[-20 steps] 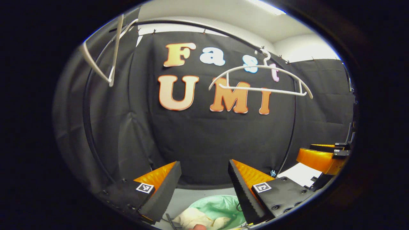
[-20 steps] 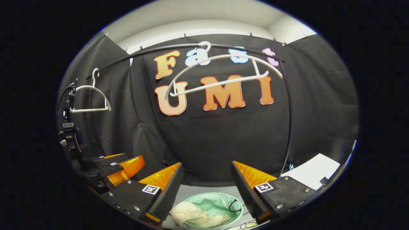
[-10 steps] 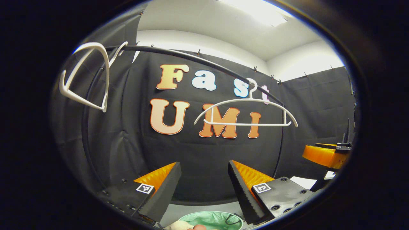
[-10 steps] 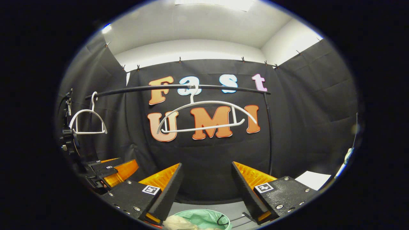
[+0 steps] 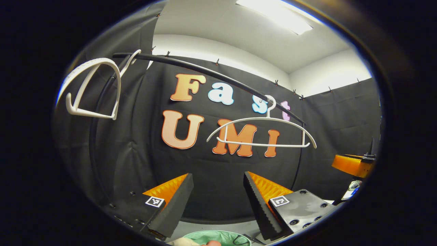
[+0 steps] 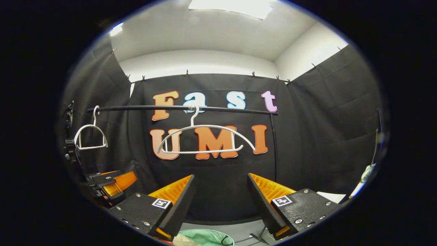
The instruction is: Grasp the clothes on the hanger with both hands and then place them into the laundry hamper below.
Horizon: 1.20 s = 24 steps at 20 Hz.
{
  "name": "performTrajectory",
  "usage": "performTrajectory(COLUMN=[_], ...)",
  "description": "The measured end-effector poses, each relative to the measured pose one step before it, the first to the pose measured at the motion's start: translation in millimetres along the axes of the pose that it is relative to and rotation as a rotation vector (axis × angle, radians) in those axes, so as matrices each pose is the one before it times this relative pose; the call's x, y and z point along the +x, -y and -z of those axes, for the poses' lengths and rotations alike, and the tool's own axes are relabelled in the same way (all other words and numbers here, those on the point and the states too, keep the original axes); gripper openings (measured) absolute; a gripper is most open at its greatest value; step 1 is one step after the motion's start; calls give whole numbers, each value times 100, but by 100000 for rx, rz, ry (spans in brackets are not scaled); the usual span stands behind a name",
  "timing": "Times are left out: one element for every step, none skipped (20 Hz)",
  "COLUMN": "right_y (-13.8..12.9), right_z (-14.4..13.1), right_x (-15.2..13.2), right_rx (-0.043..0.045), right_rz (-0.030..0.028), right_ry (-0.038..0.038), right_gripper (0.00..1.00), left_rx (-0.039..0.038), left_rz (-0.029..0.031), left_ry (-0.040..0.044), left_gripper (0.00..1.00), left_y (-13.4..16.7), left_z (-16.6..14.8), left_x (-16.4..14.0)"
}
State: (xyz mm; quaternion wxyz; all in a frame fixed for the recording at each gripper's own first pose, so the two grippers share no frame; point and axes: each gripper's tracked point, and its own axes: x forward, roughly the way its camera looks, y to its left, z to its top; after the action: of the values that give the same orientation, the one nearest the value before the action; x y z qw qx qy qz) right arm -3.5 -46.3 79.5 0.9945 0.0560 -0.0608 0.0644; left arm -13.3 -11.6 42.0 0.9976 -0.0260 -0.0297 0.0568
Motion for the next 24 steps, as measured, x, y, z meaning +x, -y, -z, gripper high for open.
performTrajectory(right_y=[85, 61, 34, -15, -62, 98, 133, 150, 123, 55, 84, 188, 148, 207, 141, 70, 81, 151, 80, -30, -70, -44, -23, -54], right_z=[146, 127, 144, -22, 79, 36, 12, -27, 30, 68, 99, 89, 115, 82, 63, 58, 99, 57, 118, 137, 67, 73, 91, 132], right_x=[107, 113, 99, 222, 149, 10, 32, 146, 30, 98, -5, -32, -30, 34, -74, -1, 33, 71, 16, 13, 16, 86, 13, 65], right_rx=[-103, -27, 248, 470, 268, 11, -225, -171, 127, 310, 294, 130, 7, -72, 43, 47, -121, -170, 58, 347, 323, -24, -262, -222], right_rz=[119, -165, -217, -186, -210, 13, 234, 286, 291, 49, 150, 260, 347, 475, 265, 35, 149, 329, 298, 143, -29, 32, 24, 25], right_ry=[-161, -218, -107, -130, -95, 129, 161, 243, 9, -96, -93, -154, -67, -206, -194, -150, -136, -161, -178, -205, -156, -144, -120, -140], right_gripper=[92, 92, 92, 92, 92, 92, 92, 92, 92, 92, 92, 92, 92, 92, 92, 92, 92, 92, 92, 92, 92, 92, 92, 92], left_rx=[25, 87, 261, 189, 26, -28, -59, -57, -9, -122, -238, -326, -256, -236, -37, 179, 280, 248, -1, -226, -155, 15, 106, 23], left_rz=[-83, -2, 100, -63, 426, 230, 195, 287, 369, 276, 335, 293, 314, 420, 321, 464, 208, 317, 250, 306, 336, 40, -88, -171], left_ry=[471, 394, 96, 349, 203, 270, 300, 375, 264, 351, 276, 355, 249, 118, 25, -63, 169, -11, -48, -53, -127, -28, 115, 108], left_gripper=[96, 94, 97, 94, 94, 97, 94, 96, 95, 94, 94, 94, 94, 99, 96, 96, 96, 96, 96, 96, 96, 99, 99, 96], left_y=[7, 67, 32, 127, 105, 150, 64, 85, 115, 182, 110, 104, 66, 176, 86, 175, 74, 60, 43, 160, 39, -8, -70, -31], left_z=[-133, -61, -145, -27, -98, -58, -69, -107, -51, -122, -116, -70, -95, 14, -64, 30, -27, 13, -15, 70, 52, 15, -23, 45], left_x=[74, 192, 64, 73, 59, 122, 109, 42, 86, 98, 136, 123, 67, 125, 9, 105, 77, 114, -12, 42, -26, -6, -43, 72])
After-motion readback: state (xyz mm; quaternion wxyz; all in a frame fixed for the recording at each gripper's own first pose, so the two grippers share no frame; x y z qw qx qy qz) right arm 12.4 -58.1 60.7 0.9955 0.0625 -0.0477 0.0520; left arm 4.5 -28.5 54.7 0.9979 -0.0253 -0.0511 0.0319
